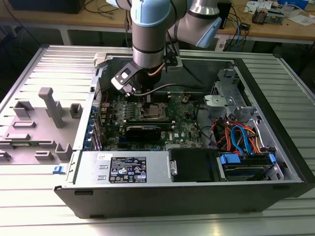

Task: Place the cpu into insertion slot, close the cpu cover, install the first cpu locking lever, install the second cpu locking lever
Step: 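Close the cpu cover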

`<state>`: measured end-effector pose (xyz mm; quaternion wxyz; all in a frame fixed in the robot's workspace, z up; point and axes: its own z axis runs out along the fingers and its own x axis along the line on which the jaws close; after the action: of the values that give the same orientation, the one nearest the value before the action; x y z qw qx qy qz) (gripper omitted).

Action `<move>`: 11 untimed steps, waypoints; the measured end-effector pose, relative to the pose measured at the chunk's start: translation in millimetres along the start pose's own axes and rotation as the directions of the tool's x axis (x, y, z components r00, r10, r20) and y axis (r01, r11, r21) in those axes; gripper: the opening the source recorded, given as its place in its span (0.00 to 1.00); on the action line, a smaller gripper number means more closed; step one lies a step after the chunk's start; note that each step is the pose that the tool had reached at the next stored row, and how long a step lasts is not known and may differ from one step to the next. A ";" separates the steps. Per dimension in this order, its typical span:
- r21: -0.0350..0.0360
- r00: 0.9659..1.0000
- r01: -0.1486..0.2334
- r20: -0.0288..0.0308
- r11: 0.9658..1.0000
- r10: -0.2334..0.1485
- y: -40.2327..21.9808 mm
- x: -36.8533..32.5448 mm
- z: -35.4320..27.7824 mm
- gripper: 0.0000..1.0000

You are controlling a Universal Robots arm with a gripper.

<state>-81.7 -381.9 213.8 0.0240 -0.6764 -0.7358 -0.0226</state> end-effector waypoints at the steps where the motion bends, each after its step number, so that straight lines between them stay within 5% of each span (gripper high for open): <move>1: 0.000 1.000 0.000 0.000 1.000 0.000 -0.2 0.0 1.0 0.11; 11: -0.003 1.000 0.001 0.001 1.000 -0.001 -3.8 -0.2 8.5 0.11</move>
<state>-85.5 -381.9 205.3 0.0228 -0.6761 -0.7361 -0.0233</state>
